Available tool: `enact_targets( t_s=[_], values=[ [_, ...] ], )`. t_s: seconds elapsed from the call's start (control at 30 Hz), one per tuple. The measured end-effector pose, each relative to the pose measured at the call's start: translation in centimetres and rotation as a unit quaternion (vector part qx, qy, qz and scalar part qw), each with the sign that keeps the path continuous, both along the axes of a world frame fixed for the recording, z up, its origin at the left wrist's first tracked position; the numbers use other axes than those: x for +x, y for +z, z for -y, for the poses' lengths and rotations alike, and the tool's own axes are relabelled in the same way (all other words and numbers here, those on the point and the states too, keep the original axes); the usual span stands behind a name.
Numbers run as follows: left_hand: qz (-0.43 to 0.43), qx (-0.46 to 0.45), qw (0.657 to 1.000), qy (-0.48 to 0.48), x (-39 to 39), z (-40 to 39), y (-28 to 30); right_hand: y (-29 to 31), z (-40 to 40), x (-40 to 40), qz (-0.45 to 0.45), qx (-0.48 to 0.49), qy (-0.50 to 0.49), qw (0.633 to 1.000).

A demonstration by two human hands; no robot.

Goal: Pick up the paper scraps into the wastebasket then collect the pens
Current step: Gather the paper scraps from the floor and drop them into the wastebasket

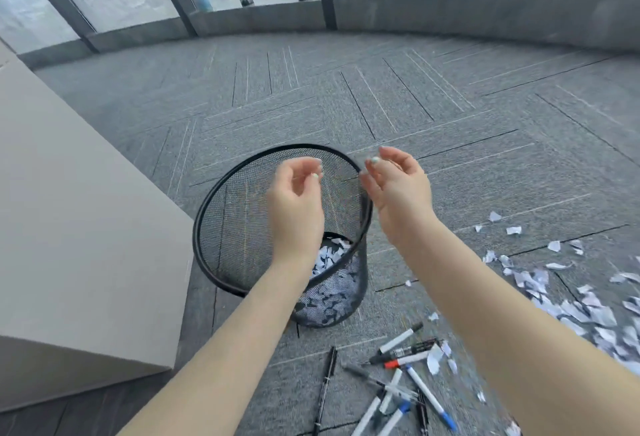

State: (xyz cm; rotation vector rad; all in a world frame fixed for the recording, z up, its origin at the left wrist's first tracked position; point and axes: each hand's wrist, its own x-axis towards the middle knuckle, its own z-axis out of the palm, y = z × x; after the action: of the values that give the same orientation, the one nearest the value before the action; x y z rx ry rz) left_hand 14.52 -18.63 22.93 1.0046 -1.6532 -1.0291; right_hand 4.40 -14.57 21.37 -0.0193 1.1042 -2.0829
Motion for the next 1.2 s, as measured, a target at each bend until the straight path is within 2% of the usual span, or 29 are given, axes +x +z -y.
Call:
enact_targets(
  t_s=[0.07,0.13,0.17,0.23,0.3,0.37,0.4,0.5,0.6,0.67,0.7,0.77,0.8,0.87,0.93,0.97,1.03,1.1,1.17,1.2],
  values=[
    [0.011,-0.109,0.989,-0.098,-2.2,-3.3,-1.1,-2.0,-2.0,-1.9,-0.068,0.048,-0.055,0.995],
    [0.069,-0.160,0.956,-0.235,-4.1,-6.6,-4.9,-6.0,-5.0,-3.8,-0.119,0.154,-0.080,0.978],
    [0.116,-0.145,0.936,-0.299,-4.8,-7.9,-7.7,-8.5,-7.0,-4.6,-0.126,0.219,-0.087,0.964],
    [0.219,-0.022,0.905,-0.365,-5.5,-9.2,-13.7,-13.0,-11.9,-5.4,-0.107,0.339,-0.082,0.931],
    [0.347,0.062,0.874,-0.335,-5.8,-8.3,-19.0,-16.5,-16.6,-5.1,-0.074,0.422,-0.031,0.903],
    [0.475,0.074,0.810,-0.334,-6.4,-6.4,-22.5,-18.7,-20.5,-3.6,-0.057,0.475,0.034,0.877],
    [0.504,0.076,0.792,-0.336,-7.0,-5.6,-23.7,-19.4,-22.1,-2.6,-0.053,0.493,0.047,0.867],
    [0.523,0.080,0.781,-0.332,-9.6,-4.6,-25.8,-20.2,-25.6,0.3,-0.062,0.532,0.074,0.841],
    [0.547,0.010,0.764,-0.342,-10.2,-5.9,-27.1,-20.7,-27.4,1.7,-0.061,0.544,0.096,0.831],
    [0.511,-0.071,0.738,-0.436,-9.1,-7.9,-27.5,-20.6,-27.6,1.6,-0.092,0.558,0.076,0.821],
    [0.475,-0.088,0.723,-0.494,-8.5,-9.3,-27.0,-20.5,-27.4,1.3,-0.120,0.580,0.053,0.804],
    [0.410,-0.067,0.708,-0.571,-7.7,-11.7,-25.5,-20.5,-26.5,0.7,-0.167,0.633,0.008,0.756],
    [0.386,-0.059,0.715,-0.581,-7.8,-12.4,-25.1,-20.4,-26.1,0.4,-0.176,0.659,-0.003,0.732],
    [0.363,-0.067,0.756,-0.540,-8.8,-12.3,-25.3,-20.8,-25.4,0.2,-0.186,0.706,0.002,0.683],
    [0.414,-0.057,0.787,-0.455,-9.6,-10.7,-26.5,-21.7,-25.4,0.3,-0.184,0.732,0.032,0.655],
    [0.464,-0.048,0.772,-0.432,-9.6,-10.0,-27.3,-22.1,-25.5,0.5,-0.178,0.738,0.048,0.649],
    [0.516,-0.067,0.714,-0.468,-8.9,-10.4,-27.6,-23.0,-26.0,1.1,-0.159,0.745,0.087,0.643],
    [0.470,-0.082,0.674,-0.564,-8.3,-12.7,-26.6,-23.7,-26.3,1.4,-0.158,0.743,0.119,0.639],
    [0.408,-0.080,0.670,-0.615,-9.2,-14.2,-26.0,-24.0,-26.3,1.2,-0.161,0.733,0.148,0.645],
    [0.388,-0.080,0.688,-0.608,-10.5,-14.1,-26.0,-24.1,-26.2,1.1,-0.158,0.727,0.160,0.649]
  ],
)
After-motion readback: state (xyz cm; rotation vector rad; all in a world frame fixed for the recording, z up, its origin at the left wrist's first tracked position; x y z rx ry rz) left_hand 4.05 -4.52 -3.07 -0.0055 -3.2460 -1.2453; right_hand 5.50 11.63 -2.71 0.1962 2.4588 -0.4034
